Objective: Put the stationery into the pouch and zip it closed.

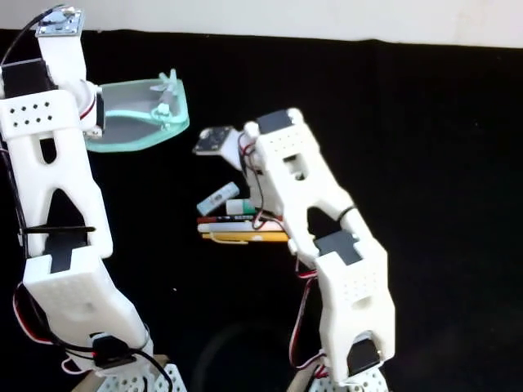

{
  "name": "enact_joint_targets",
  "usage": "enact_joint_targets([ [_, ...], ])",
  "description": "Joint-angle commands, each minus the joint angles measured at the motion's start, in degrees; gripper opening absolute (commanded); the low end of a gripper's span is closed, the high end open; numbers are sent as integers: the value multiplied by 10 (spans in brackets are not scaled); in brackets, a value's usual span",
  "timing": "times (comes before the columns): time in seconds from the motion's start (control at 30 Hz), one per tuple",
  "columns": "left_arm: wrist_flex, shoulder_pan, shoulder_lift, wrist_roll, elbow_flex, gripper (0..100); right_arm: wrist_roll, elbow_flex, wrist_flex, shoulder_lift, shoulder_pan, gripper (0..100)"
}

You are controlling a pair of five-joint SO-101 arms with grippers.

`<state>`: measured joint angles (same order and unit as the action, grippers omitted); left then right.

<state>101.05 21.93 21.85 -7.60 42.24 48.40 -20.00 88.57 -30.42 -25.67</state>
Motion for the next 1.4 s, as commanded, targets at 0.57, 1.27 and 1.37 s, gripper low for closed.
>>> enact_joint_targets([
  [0.57, 3, 24, 1, 3, 7, 6, 77, 1, -107, -19, -53, 372],
  [1.27, 4, 24, 1, 3, 7, 6, 74, -4, -150, -83, -72, 3],
  [1.37, 4, 24, 1, 3, -12, 6, 71, -3, -148, -81, -71, 8],
])
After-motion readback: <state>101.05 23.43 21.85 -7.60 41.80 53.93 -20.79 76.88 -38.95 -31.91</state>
